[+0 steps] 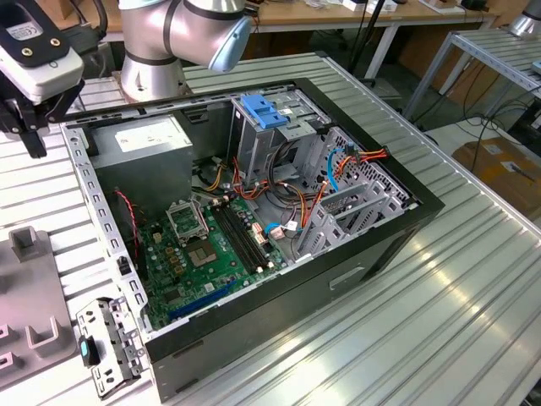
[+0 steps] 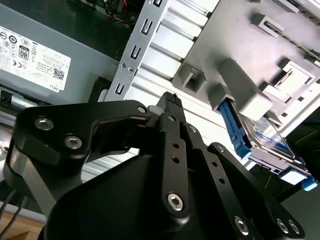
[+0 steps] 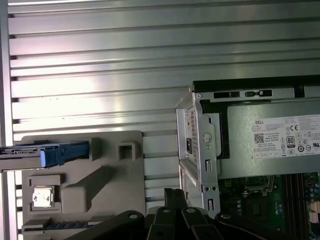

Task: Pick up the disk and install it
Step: 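Reach for the disk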

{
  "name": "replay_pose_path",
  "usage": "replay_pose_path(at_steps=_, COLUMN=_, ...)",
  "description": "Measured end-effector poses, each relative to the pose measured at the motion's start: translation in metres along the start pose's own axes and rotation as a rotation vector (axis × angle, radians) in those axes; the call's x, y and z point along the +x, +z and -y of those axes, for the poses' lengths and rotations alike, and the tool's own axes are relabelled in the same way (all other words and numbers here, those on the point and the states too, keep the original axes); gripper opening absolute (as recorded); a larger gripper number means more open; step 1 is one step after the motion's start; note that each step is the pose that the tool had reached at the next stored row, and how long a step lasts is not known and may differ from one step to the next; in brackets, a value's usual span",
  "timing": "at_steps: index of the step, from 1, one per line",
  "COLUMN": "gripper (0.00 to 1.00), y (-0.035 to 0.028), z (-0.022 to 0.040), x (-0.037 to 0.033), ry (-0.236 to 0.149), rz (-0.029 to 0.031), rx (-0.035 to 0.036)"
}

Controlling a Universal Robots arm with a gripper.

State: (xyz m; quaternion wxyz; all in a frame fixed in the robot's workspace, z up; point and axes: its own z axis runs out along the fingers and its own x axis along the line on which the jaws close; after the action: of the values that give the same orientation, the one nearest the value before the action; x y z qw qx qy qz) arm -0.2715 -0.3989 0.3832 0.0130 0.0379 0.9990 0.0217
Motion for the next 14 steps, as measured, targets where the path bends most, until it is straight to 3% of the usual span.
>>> replay_pose_path(at_steps=14, gripper=0.11, y=0.002, z=0.0014, x=0.0172, ry=0.0, rz=-0.0002, rx=0.0)
